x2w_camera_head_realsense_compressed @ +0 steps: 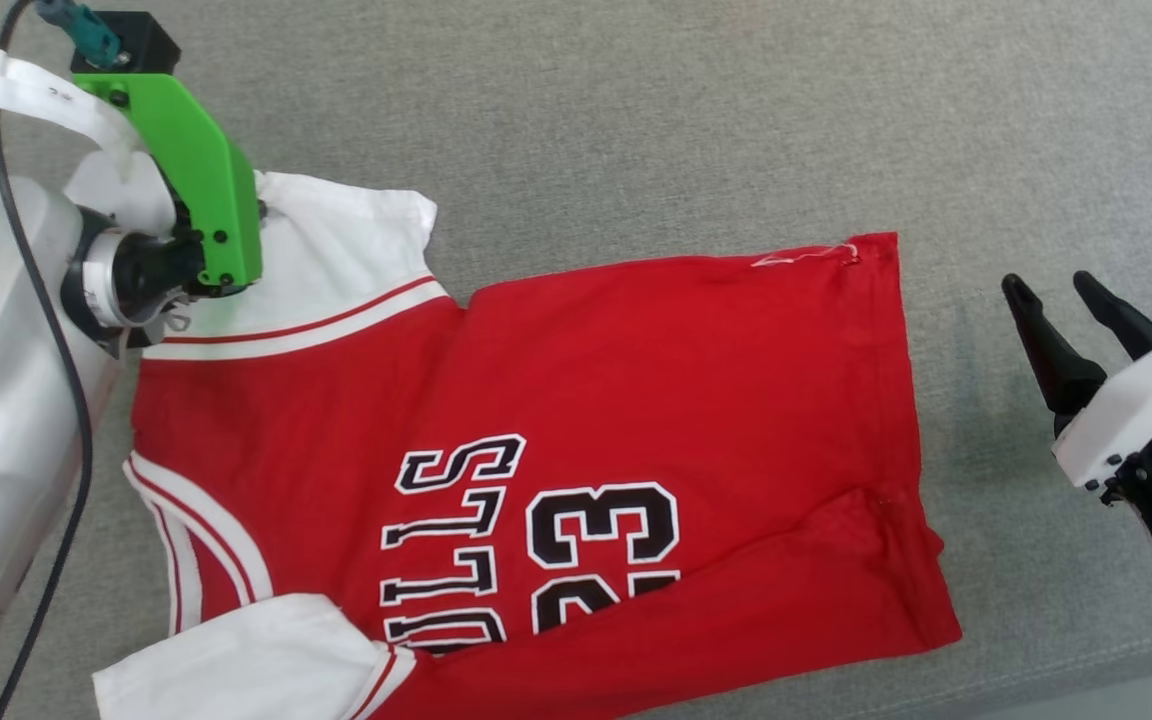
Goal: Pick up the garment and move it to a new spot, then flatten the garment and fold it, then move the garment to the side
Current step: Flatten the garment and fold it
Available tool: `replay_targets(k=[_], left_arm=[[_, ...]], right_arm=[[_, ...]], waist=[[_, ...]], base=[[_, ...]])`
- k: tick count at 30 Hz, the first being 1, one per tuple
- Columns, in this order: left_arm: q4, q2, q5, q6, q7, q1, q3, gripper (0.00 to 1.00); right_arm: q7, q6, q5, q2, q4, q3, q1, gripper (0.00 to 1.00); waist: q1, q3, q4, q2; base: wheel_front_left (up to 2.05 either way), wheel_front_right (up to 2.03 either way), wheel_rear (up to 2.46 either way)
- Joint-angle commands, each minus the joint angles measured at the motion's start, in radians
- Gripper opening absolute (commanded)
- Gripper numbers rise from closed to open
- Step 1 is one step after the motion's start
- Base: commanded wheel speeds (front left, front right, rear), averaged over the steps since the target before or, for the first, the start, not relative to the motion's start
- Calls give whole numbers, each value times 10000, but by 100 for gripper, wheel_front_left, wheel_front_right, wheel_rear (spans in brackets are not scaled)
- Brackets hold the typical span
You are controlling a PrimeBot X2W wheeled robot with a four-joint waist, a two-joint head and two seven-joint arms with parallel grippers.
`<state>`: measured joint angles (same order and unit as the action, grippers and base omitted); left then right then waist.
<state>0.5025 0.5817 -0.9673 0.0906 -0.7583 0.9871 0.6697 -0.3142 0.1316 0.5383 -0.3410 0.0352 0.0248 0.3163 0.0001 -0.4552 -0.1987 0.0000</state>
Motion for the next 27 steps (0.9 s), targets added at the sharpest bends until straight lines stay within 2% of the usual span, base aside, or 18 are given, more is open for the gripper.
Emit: replay_targets(k=[1,10,21,24,25,26,27], left_arm=[[-77,-114,134,-82,138,-156,24,0],[-772,-274,333,-153,732,-10,29,0],[-1228,-483,386,-153,1098,95,24,0],[-1228,-527,352,-178,1191,65,10,0],[-1225,-533,347,-186,1219,53,8,0],[-1218,-538,343,-196,1252,38,8,0],[-1213,-545,339,-204,1279,24,9,0]], right_arm=[[-395,-9,224,-198,94,226,359,100],[-2546,-9,1129,-1075,635,1588,1593,100],[-3487,-9,1440,-1545,2068,3499,2895,100],[-4127,-9,1683,-1579,2608,3970,2930,100],[-4333,-9,1752,-1570,2760,4047,2929,94],[-4600,-9,1799,-1572,2939,4145,2928,39],[-4760,-9,1835,-1569,3035,4211,2935,5]], waist=[[-1,259,308,0],[-1,367,950,0],[-1,-147,1482,0],[-1,-194,1534,0],[-1,-196,1545,0],[-1,-193,1557,0],[-1,-185,1568,0]], base=[[0,0,0],[0,0,0],[0,0,0],[0,0,0],[0,0,0],[0,0,0],[0,0,0]])
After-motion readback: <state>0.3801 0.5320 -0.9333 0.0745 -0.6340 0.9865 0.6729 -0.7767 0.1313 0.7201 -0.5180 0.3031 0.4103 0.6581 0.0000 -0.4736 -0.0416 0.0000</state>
